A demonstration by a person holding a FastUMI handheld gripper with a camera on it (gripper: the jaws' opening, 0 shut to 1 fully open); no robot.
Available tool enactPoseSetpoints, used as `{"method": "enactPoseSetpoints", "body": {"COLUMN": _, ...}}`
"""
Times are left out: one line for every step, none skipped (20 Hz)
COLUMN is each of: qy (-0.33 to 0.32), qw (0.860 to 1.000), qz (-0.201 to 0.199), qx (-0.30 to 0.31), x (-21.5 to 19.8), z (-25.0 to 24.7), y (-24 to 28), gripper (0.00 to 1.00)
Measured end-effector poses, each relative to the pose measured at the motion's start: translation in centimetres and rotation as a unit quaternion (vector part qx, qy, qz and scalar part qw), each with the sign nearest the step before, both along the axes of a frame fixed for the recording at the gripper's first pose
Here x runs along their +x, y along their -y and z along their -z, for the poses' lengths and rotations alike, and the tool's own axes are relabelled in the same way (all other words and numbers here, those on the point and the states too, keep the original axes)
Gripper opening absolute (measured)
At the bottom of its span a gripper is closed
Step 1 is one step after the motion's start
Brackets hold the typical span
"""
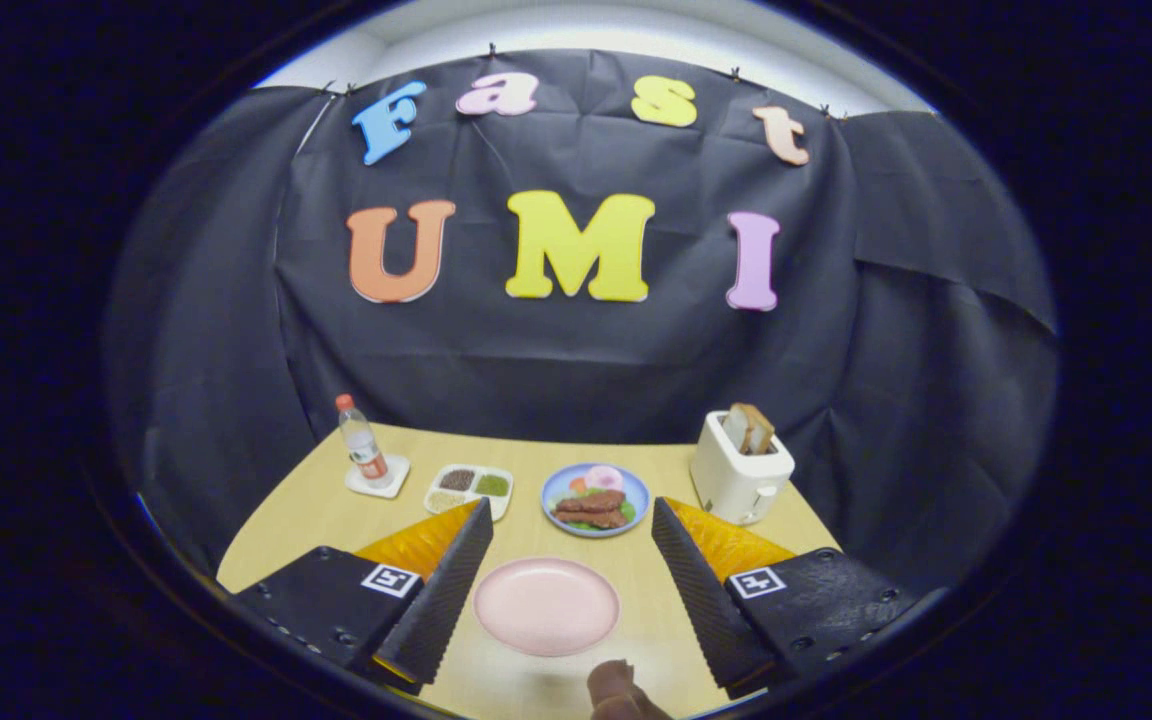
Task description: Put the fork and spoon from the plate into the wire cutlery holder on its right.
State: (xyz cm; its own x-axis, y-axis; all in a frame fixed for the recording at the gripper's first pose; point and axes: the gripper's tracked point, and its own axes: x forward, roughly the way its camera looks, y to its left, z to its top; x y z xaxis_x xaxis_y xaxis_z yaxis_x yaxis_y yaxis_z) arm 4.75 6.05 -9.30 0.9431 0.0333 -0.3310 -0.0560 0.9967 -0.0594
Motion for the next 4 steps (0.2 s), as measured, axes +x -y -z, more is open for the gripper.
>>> {"method": "enactPoseSetpoints", "body": {"qy": 0.025, "qw": 1.000, "qz": 0.000, "qx": -0.002, "x": -0.4, "z": -1.1, "y": -0.2, "gripper": 0.96}}
{"method": "enactPoseSetpoints", "body": {"qy": 0.045, "qw": 0.999, "qz": -0.001, "qx": -0.001, "x": -0.8, "z": -2.1, "y": -0.4, "gripper": 0.96}}
{"method": "enactPoseSetpoints", "body": {"qy": 0.065, "qw": 0.998, "qz": 0.000, "qx": 0.001, "x": -1.3, "z": -2.8, "y": -0.5, "gripper": 0.96}}
{"method": "enactPoseSetpoints", "body": {"qy": 0.087, "qw": 0.996, "qz": 0.005, "qx": 0.003, "x": -1.7, "z": -3.7, "y": -0.4, "gripper": 0.96}}
